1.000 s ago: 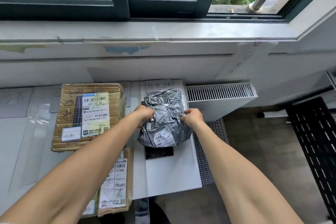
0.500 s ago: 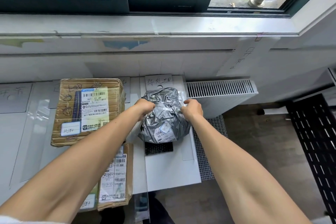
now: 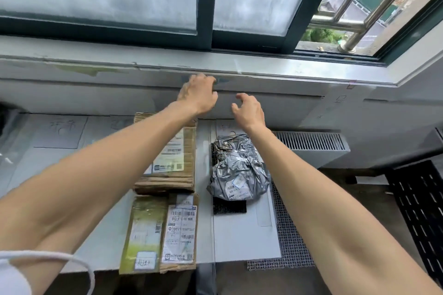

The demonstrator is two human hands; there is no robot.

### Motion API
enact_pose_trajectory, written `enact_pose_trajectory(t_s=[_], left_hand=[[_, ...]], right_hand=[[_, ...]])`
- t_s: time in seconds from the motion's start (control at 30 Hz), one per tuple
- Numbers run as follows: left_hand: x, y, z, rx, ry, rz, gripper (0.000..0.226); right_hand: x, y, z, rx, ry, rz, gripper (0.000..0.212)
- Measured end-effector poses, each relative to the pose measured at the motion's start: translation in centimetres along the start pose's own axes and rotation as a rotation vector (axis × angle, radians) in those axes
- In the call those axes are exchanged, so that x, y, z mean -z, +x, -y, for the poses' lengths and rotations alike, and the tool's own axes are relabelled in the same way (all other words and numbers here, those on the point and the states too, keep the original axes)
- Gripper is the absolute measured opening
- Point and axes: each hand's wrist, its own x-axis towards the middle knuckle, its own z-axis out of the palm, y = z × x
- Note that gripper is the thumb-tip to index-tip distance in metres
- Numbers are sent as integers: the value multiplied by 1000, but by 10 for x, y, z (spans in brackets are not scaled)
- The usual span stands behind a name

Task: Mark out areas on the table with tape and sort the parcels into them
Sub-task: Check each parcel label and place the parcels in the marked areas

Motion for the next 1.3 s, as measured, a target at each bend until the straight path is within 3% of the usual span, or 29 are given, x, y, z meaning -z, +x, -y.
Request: enact_pose_trajectory(t_s=[0.27, 0.43, 0.77, 1.07, 1.2, 1.3], left_hand=[[125, -72, 145, 207, 138, -77, 54], [181, -148, 249, 325, 206, -62, 62], [273, -304, 436, 619, 148, -140, 63], [282, -392, 543, 791, 66, -147, 60], [273, -398, 576, 783, 35, -139, 57], [265, -393, 597, 750, 28, -116, 57]], right_hand=[[-33, -47, 167, 262, -11, 33, 47], [-79, -100, 284, 439, -232, 116, 53], [-190, -210, 477, 714, -364, 208, 45], [-283, -266, 568, 928, -359, 320, 38], [-316, -262, 585, 1012, -387, 362, 30], [-339, -250, 587, 1069, -358, 405, 37]])
